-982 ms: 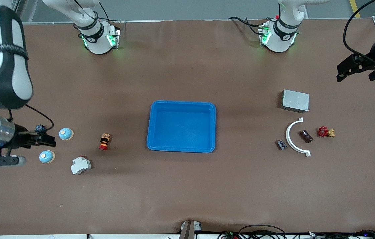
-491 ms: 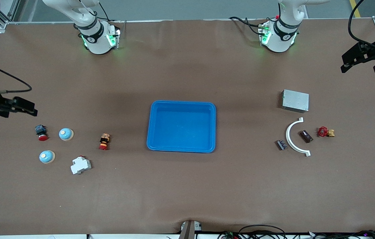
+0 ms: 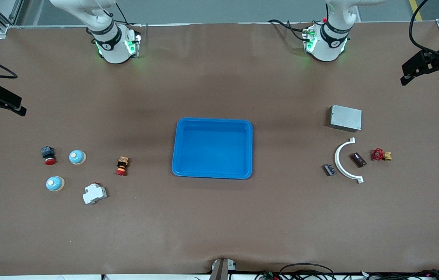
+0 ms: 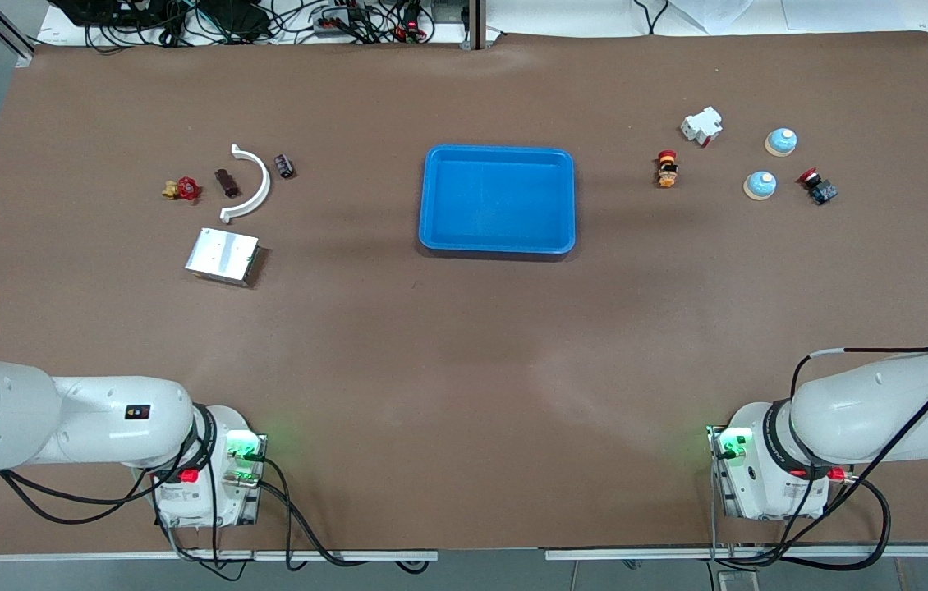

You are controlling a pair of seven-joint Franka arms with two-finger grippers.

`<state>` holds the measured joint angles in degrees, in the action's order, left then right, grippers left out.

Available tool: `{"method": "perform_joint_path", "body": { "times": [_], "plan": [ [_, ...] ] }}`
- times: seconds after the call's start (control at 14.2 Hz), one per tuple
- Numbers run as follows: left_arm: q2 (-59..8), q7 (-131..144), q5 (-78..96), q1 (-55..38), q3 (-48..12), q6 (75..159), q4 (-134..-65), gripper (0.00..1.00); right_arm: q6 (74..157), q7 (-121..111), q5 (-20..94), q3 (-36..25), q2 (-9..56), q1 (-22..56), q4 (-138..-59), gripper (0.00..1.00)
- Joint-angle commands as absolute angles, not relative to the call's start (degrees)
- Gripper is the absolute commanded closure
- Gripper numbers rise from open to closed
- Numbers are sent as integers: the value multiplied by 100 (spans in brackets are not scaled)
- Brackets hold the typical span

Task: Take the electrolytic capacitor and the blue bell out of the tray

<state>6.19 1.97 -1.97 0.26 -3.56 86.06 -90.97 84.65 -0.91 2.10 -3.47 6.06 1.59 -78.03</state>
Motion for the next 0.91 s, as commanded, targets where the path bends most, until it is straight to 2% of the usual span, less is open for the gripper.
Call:
{"method": "perform_joint_path", "body": {
  "times": [0.0, 0.84],
  "plan": [
    [510, 158, -343, 35, -360, 8499, -8886, 0, 8508, -35, 211, -325, 256, 70, -8234, 0],
    [378, 61, -255, -9, -395, 8490, -8719, 0, 8437, -245, 53, -316, 106, -123, -8525, 0]
  ]
}}
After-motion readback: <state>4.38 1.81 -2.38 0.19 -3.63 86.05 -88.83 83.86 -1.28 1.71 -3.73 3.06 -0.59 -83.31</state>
